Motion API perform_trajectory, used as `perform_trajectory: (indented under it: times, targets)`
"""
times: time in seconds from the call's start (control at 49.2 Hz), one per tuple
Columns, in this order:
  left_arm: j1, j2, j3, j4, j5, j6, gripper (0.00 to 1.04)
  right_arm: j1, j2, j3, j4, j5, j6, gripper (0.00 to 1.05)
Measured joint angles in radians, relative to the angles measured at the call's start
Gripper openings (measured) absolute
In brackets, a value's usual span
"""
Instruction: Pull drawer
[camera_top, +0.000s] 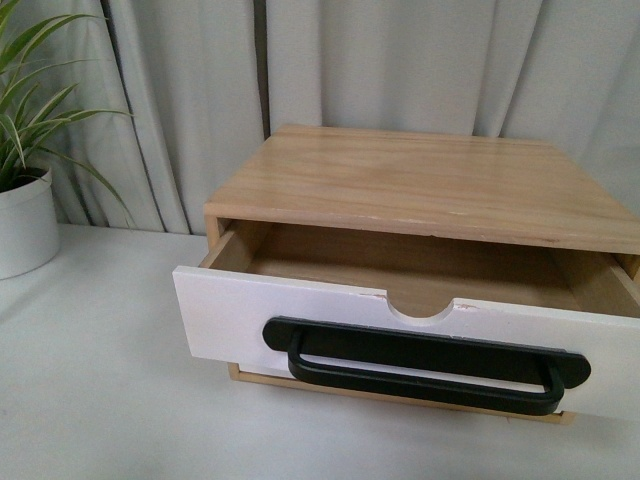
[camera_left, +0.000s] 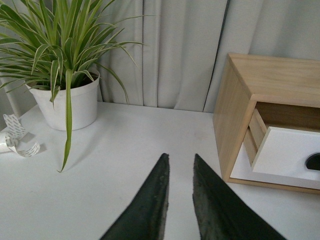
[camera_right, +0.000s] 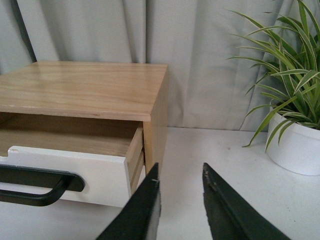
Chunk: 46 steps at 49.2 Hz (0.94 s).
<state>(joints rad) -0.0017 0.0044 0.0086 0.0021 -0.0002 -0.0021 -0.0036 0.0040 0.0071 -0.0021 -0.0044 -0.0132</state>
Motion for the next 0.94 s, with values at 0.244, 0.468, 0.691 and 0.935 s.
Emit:
perform_trajectory:
  times: [0.244,0.468,0.691,0.935]
  targets:
    - [0.0,0.0,0.0,0.0,0.0,0.0,0.85,0.0,0.0,0.0,0.0,0.0,0.0,0.85]
    - [0.0,0.0,0.0,0.0,0.0,0.0,0.99,0.0,0.0,0.0,0.0,0.0,0.002,0.96]
    - [0.0,0.0,0.0,0.0,0.0,0.0,0.99,0.0,0.0,0.0,0.0,0.0,0.002,0.96]
    - [0.0,0.0,0.0,0.0,0.0,0.0,0.99,0.0,0.0,0.0,0.0,0.0,0.002,0.96]
